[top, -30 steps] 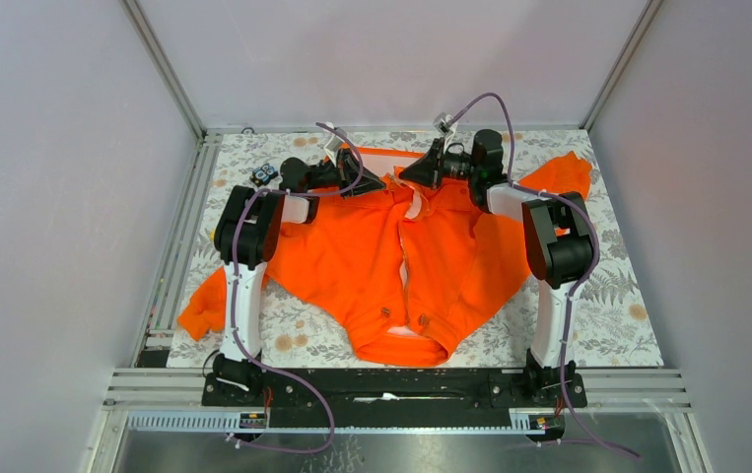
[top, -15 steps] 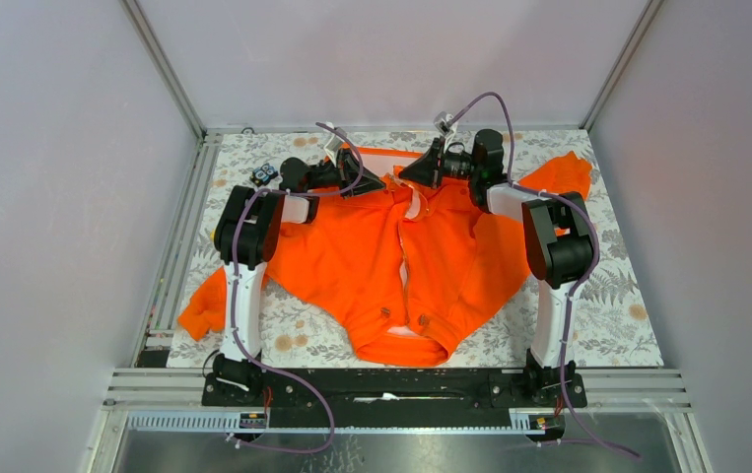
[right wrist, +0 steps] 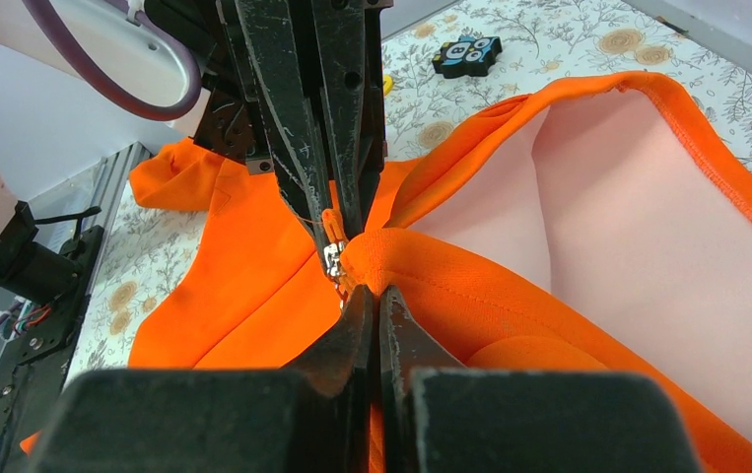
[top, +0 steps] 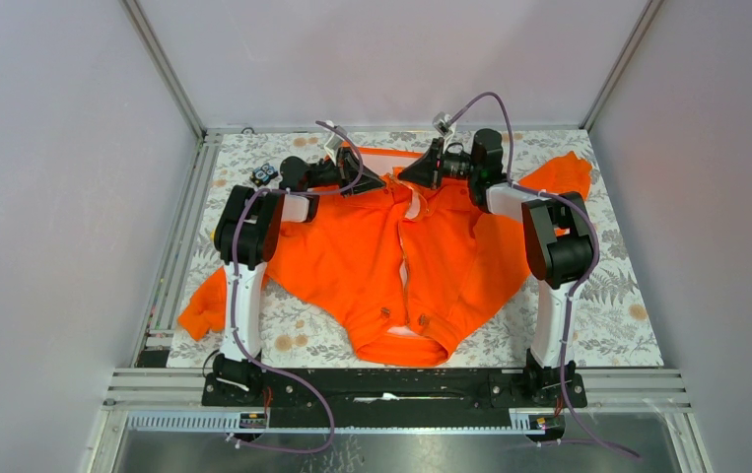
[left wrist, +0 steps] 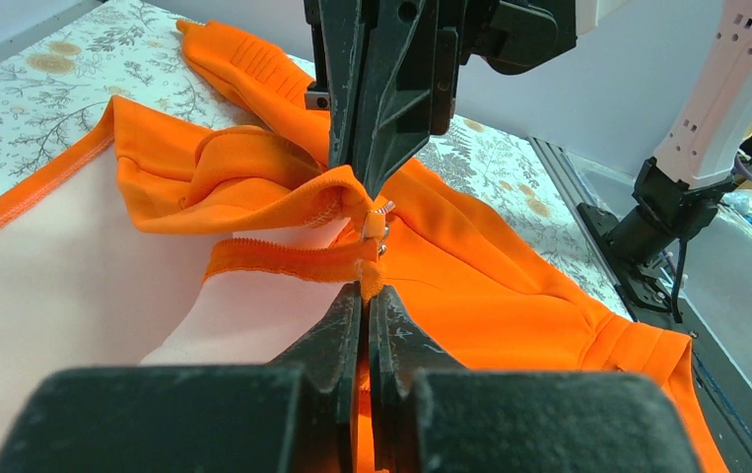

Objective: Zip up the jacket

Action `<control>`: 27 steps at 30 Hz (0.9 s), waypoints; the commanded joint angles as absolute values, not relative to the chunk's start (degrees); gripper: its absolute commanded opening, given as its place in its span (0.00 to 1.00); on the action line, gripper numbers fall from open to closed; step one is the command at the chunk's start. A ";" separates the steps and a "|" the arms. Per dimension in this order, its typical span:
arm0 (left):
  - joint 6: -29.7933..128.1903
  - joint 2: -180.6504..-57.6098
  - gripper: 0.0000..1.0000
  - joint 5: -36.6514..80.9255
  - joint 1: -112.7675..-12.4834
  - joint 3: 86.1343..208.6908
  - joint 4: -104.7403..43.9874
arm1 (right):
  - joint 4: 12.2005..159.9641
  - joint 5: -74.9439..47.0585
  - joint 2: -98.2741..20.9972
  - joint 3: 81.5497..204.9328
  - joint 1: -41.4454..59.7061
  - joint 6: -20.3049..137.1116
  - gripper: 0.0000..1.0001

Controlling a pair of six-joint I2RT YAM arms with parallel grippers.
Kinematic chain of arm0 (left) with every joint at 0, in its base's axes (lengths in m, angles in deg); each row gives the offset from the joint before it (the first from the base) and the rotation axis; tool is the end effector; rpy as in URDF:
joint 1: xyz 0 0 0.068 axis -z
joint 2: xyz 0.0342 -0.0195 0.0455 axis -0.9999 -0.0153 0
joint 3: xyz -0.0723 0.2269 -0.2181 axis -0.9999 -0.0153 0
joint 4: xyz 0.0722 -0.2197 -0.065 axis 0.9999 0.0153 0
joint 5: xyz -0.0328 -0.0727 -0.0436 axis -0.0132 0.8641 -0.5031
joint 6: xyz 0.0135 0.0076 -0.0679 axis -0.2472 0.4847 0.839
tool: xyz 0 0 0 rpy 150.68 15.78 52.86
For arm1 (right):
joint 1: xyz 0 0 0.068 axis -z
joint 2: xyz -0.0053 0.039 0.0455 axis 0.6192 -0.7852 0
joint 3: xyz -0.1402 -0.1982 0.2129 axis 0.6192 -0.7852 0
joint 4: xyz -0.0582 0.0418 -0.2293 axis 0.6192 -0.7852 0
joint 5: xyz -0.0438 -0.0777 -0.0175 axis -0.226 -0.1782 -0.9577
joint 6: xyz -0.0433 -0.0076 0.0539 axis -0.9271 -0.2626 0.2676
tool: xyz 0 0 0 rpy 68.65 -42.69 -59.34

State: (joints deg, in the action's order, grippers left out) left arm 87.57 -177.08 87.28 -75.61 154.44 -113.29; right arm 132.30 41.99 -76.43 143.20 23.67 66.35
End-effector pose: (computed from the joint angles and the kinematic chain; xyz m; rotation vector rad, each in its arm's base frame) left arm 0.4665 -0.1679 0.2441 0.9201 1.3384 -1.5354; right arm 0.4462 0.1685 0.2852 -0.9165 1.4245 1.2288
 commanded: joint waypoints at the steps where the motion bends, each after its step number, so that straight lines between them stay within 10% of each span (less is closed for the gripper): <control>1: 88.47 -177.04 0.00 88.90 -75.04 157.50 -119.94 | 133.28 43.25 -74.67 145.99 22.42 65.67 0.00; 27: 89.14 -177.41 0.00 88.91 -74.86 157.72 -119.42 | 130.87 39.59 -71.31 144.23 22.35 62.43 0.00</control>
